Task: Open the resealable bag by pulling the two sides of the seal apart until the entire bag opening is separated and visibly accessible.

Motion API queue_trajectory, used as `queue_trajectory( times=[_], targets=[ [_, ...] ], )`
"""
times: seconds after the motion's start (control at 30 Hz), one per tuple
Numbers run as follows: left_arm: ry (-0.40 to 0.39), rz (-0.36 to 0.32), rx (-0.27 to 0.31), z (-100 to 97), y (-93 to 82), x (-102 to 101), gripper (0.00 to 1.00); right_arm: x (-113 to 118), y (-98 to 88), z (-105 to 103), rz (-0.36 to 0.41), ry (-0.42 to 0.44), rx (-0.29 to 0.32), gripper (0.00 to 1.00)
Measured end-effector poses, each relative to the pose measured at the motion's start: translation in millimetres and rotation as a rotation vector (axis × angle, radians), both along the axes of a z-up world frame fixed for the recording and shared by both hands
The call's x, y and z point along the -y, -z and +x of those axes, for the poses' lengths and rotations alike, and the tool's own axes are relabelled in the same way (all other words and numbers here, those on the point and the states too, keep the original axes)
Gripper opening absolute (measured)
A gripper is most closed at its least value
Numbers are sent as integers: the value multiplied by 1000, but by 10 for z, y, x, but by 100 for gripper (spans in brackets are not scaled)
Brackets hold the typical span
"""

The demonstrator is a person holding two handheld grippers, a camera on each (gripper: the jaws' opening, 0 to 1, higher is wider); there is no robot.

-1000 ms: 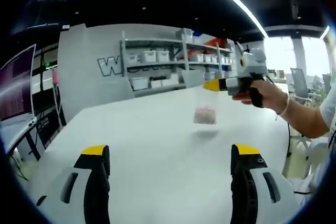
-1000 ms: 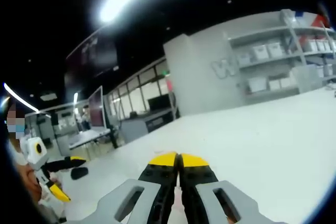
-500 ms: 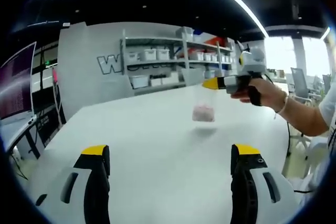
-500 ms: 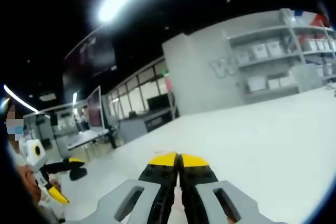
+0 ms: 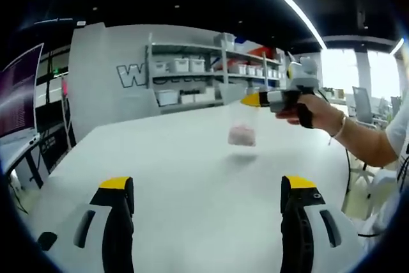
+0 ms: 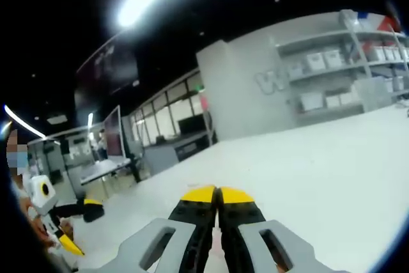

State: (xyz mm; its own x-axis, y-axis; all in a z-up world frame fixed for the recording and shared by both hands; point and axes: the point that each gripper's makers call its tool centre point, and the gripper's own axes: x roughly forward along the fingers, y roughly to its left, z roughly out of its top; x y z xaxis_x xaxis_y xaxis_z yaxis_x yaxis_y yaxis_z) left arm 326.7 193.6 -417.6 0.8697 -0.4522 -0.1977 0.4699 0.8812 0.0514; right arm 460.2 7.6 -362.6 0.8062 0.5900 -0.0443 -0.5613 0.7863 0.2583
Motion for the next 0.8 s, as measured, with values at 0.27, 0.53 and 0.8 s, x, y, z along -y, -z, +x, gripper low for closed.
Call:
queue_trajectory(
  times=[0.27,0.53,0.8],
  targets=[
    [-3,-7,-3,9,25,-3,93,-4,10,83,1,8,-9,0],
    [-4,-2,3,9,36,7,93,-10,-7,149,-2,17,-9,0],
    [-2,-8,0,17,67,5,93,-51,-40,217,-8,23,-6,0]
  ],
)
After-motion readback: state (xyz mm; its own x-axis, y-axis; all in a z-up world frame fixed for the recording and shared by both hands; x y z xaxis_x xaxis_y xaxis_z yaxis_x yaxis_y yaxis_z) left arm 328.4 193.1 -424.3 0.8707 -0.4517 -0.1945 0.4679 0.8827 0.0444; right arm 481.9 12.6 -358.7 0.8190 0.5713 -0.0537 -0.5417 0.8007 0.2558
